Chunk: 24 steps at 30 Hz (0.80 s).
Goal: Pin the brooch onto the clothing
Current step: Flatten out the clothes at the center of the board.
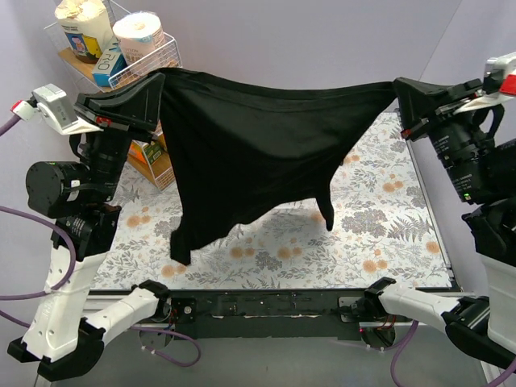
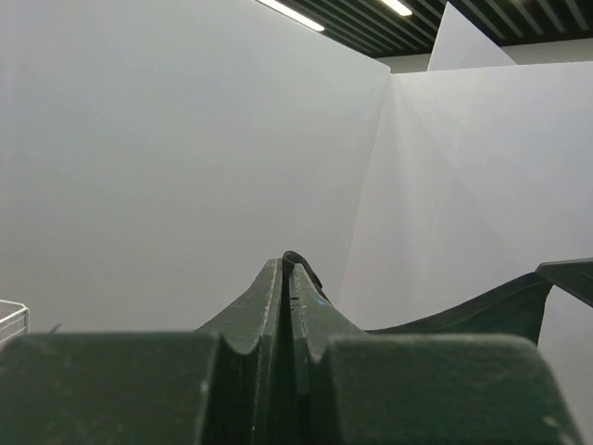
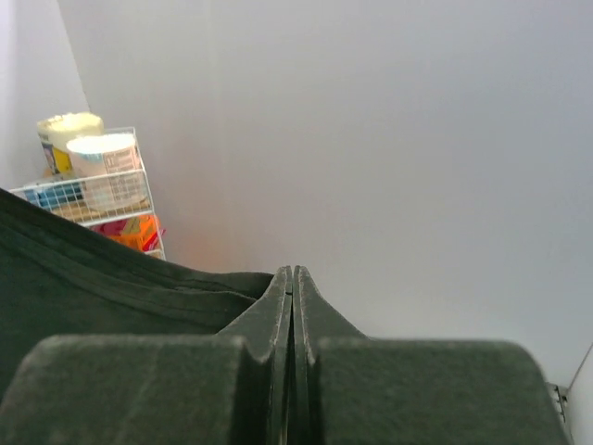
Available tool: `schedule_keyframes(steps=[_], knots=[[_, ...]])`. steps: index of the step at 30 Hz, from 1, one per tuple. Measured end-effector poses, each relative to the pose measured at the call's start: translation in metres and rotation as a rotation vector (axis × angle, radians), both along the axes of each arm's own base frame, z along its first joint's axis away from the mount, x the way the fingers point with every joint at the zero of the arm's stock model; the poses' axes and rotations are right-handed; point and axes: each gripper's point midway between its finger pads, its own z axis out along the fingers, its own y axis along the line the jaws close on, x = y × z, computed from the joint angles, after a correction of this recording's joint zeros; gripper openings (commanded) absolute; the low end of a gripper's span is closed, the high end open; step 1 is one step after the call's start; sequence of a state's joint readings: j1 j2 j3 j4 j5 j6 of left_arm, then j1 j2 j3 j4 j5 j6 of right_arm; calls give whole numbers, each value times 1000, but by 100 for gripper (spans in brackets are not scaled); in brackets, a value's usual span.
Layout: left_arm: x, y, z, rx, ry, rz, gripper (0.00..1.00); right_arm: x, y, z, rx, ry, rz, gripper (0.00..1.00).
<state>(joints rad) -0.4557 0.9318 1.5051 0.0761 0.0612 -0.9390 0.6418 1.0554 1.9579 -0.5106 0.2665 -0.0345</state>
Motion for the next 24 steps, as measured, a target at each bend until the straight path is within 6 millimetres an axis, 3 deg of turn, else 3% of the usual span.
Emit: schedule_keyframes(steps=[4, 8, 11, 14, 16, 18, 20, 21, 24], knots=[[8, -4, 2, -6, 8, -3, 0, 0, -4, 12, 9, -56, -19, 1], [54, -17, -26, 22, 100, 38, 0, 34, 12, -10, -53, -12, -62, 1], [111, -27, -70, 72, 218, 76, 0, 76, 34, -40, -125, 58, -89, 1], [178, -33, -123, 118, 352, 115, 0, 137, 49, -80, -204, 148, -119, 1], [217, -37, -152, 140, 421, 129, 0, 175, 49, -104, -231, 206, -135, 1], [249, -43, -167, 157, 458, 130, 0, 210, 42, -119, -236, 242, -147, 1], [269, -48, -164, 163, 455, 122, 0, 233, 32, -117, -223, 241, -158, 1], [275, -51, -153, 160, 435, 114, 0, 239, 27, -110, -212, 226, -162, 1], [269, -54, -102, 140, 325, 91, 0, 235, 23, -65, -172, 118, -143, 1]])
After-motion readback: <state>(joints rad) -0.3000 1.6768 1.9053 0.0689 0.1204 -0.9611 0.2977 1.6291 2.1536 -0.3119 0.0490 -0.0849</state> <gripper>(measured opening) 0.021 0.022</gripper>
